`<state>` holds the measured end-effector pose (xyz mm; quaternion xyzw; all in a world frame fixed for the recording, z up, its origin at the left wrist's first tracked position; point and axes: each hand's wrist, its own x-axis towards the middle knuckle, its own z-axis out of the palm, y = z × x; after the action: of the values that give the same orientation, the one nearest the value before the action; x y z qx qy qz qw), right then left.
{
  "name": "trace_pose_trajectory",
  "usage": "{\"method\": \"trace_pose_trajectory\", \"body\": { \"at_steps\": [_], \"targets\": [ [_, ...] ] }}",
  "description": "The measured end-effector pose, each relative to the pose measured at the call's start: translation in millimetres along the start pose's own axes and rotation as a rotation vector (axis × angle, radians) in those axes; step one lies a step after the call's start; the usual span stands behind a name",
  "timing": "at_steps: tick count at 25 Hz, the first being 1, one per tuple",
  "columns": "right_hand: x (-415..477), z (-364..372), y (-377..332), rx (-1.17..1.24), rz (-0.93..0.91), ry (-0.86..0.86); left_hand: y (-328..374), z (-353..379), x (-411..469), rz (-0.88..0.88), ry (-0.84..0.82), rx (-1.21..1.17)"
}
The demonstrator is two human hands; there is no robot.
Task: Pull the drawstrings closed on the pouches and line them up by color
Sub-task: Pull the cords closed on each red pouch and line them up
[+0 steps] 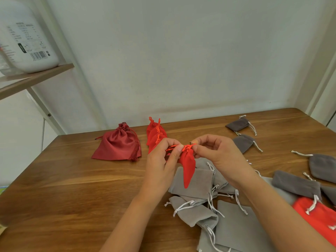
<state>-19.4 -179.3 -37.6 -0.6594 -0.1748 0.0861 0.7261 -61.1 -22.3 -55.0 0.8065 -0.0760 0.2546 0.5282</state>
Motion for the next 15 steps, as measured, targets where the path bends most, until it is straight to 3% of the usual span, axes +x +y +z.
{"method": "trace_pose_trajectory", "body": {
  "at_steps": [2,5,7,15],
  "targets": [
    [-0.1,-4.2,-2.0,-0.148,-0.07,0.052,1.8,1.8,-2.0,-0.007,-0.047,-0.053],
    [0.0,-7.1,-0.4,-0.57,-0.258,0.126,-1.2,3.5,-4.0,0.005,-0.128,-0.014],
    [0.1,-7.4,1.5,-0.645,-0.314,0.139,-2.0,4.8,-4.1,-0.003,-0.15,-0.016],
    [2.9,-4.8,0.8,0.09,0.143,-0.027,-1.7,6.6,-3.1,-0.05,-0.185,-0.08]
  ]
}}
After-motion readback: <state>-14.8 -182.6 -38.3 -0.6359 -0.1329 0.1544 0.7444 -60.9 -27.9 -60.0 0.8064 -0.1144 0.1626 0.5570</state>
